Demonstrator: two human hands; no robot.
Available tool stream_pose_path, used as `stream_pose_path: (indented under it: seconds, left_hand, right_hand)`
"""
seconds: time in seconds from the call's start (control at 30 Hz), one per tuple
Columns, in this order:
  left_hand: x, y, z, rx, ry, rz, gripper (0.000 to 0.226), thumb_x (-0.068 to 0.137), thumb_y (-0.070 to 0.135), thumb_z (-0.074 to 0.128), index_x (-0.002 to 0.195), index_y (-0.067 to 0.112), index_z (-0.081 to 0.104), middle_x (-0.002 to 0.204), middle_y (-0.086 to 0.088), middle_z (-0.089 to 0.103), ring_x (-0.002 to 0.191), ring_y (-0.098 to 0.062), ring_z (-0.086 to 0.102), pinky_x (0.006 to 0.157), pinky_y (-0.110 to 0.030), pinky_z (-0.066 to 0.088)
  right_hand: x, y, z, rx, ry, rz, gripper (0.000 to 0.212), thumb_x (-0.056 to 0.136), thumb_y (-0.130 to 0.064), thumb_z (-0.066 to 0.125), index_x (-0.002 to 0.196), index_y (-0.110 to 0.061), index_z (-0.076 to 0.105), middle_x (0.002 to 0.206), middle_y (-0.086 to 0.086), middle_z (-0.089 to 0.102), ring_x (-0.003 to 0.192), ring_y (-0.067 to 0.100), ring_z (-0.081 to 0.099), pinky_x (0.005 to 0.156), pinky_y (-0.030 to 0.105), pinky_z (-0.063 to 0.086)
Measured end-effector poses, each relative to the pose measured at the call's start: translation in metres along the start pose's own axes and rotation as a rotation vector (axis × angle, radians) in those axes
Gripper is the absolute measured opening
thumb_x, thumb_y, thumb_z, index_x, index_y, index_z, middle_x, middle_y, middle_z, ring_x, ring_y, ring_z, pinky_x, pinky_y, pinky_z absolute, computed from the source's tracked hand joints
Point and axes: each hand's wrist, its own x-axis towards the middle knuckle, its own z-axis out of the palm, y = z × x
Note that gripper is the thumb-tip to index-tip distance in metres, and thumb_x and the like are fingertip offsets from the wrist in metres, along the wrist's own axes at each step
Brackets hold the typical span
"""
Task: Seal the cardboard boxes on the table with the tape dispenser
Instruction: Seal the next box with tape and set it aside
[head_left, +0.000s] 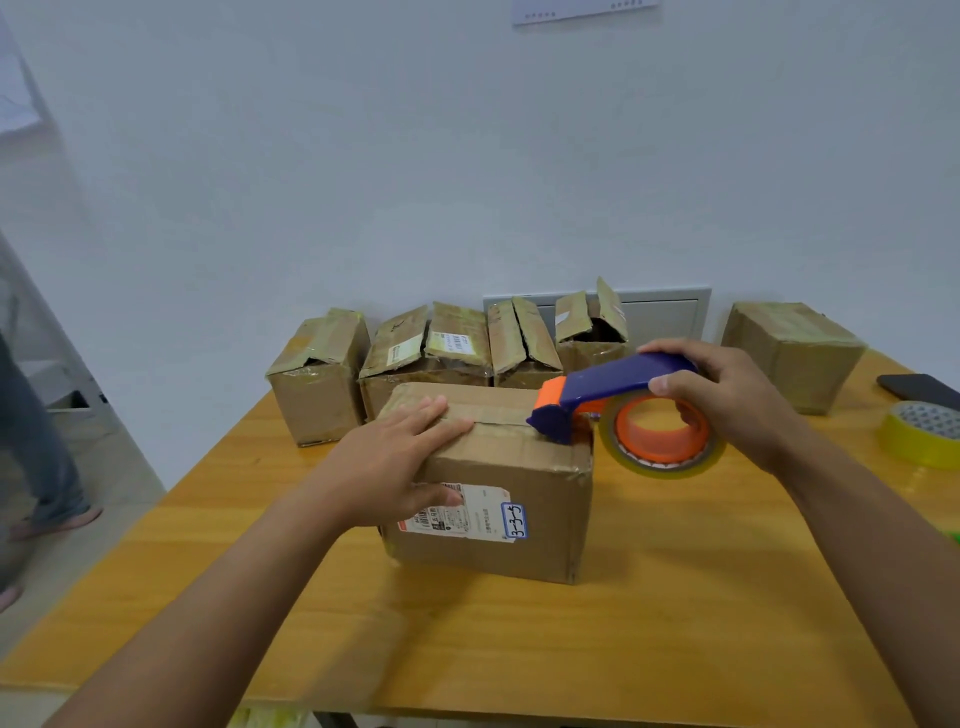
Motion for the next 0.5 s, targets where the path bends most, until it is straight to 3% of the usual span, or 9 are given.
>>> stream_pose_path:
  seconds: [0.13, 0.23, 0.4, 0.5]
  left_hand:
    - [0.002, 0.013, -0.006, -0.049, 0.007, 0.008, 0.094, 0.08, 0.079, 0.048, 0.154, 0.035, 0.01, 0.164, 0.011, -0.006, 0.15, -0.01, -0.001, 0.119, -0.037, 0.019]
    - [0.009, 0.034, -0.007, -0.099, 0.023, -0.018, 0.11, 0.072, 0.087, 0.047, 0.156, 0.03, 0.004, 0.164, 0.011, 0.005, 0.149, -0.01, 0.01, 0.118, -0.035, 0.02]
    - [0.018, 0.046, -0.002, -0.04, 0.044, -0.026, 0.115, 0.067, 0.091, 0.041, 0.156, 0.026, 0.009, 0.164, 0.007, 0.001, 0.15, -0.011, -0.001, 0.117, -0.03, 0.003]
    - [0.019, 0.05, 0.002, -0.053, 0.069, -0.02, 0.119, 0.065, 0.092, 0.043, 0.156, 0.026, 0.004, 0.164, 0.006, 0.005, 0.15, -0.011, 0.003, 0.118, -0.03, 0.009]
  right_hand:
    - [-0.005, 0.004, 0.006, 0.036, 0.047, -0.014, 0.058, 0.063, -0.062, 0.054, 0.115, -0.037, 0.063, 0.104, -0.007, 0.062, 0.089, 0.016, 0.058, 0.071, 0.029, 0.045]
    - [-0.006, 0.005, 0.008, 0.026, 0.069, -0.022, 0.064, 0.062, -0.062, 0.053, 0.118, -0.033, 0.063, 0.102, -0.007, 0.062, 0.085, 0.013, 0.057, 0.068, 0.025, 0.043]
    - [-0.007, 0.005, 0.009, 0.017, 0.065, -0.018, 0.067, 0.061, -0.063, 0.052, 0.12, -0.033, 0.061, 0.107, -0.007, 0.061, 0.09, 0.012, 0.056, 0.069, 0.024, 0.043]
    - [-0.007, 0.005, 0.01, 0.01, 0.07, -0.015, 0.071, 0.06, -0.064, 0.052, 0.122, -0.03, 0.061, 0.109, -0.005, 0.061, 0.092, 0.013, 0.056, 0.068, 0.023, 0.043]
